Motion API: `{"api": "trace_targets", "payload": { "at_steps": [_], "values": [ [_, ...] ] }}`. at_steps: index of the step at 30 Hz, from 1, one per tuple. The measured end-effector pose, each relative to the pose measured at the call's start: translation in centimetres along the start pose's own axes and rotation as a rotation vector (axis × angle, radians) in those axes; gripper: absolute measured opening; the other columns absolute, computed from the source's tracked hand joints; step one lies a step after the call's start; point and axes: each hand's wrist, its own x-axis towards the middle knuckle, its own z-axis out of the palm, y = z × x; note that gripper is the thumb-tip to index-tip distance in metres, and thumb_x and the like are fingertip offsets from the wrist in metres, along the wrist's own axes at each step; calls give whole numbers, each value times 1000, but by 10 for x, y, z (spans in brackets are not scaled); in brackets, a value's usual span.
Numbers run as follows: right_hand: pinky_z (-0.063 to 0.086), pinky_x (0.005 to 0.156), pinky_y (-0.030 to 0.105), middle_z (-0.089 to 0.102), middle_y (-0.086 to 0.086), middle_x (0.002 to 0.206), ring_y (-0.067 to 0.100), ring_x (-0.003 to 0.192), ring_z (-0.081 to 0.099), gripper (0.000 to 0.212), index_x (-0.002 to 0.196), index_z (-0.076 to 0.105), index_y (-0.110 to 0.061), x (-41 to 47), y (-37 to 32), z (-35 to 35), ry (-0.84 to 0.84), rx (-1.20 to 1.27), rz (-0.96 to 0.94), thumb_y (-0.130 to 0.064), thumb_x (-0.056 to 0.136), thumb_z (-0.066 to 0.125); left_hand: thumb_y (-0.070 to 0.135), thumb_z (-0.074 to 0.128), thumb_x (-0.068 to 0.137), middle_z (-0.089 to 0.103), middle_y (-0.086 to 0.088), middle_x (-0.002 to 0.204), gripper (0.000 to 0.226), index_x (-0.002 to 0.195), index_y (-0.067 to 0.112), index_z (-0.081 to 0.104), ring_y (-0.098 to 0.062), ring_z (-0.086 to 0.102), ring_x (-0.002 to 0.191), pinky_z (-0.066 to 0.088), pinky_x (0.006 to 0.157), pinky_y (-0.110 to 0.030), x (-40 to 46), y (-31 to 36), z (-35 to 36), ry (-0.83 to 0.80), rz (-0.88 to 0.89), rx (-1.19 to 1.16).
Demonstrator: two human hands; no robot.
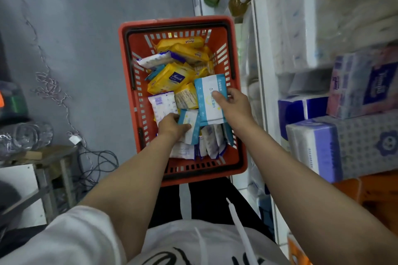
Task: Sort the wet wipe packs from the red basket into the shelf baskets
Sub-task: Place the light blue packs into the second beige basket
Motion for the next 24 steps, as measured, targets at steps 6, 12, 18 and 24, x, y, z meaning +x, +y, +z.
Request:
{"api": "trace_targets", "payload": {
  "at_steps": [6, 12, 18, 24],
  "values": [
    [60, 84, 37, 71, 1, 115, 12, 98, 71, 48, 124, 60, -15, -16, 3, -8, -92, 63, 9, -17, 80, 80, 13, 79, 79, 70, -9, 110, 33, 109, 9, 67, -25, 68, 94, 57, 85, -41, -12, -1, -18, -17, -35, -231],
    [61, 81, 35, 73, 2, 109, 12, 94, 72, 36, 113, 65, -15, -45, -6, -14, -49, 124, -20, -16, 80, 81, 9, 70, 87, 72, -9, 99, 20, 106, 10, 66, -23, 70, 81, 60, 69, -34, -53, 8, -57, -54, 113, -501],
    [59, 74, 23, 73, 1, 99, 12, 85, 72, 27, 104, 64, -20, -108, -26, -17, 190, 311, -111, -12, 83, 78, 18, 67, 90, 72, -2, 98, 28, 117, 17, 62, -20, 70, 80, 57, 74, -39, -96, 30, -85, -161, 344, -494],
    [58, 75, 24, 74, -3, 93, 6, 79, 73, 33, 112, 62, -10, -204, -18, -21, 518, 604, -135, -13, 83, 78, 10, 63, 93, 72, 3, 102, 28, 119, 17, 61, -7, 71, 81, 55, 64, -23, -161, 48, -95, -370, 622, -327]
  ]
}}
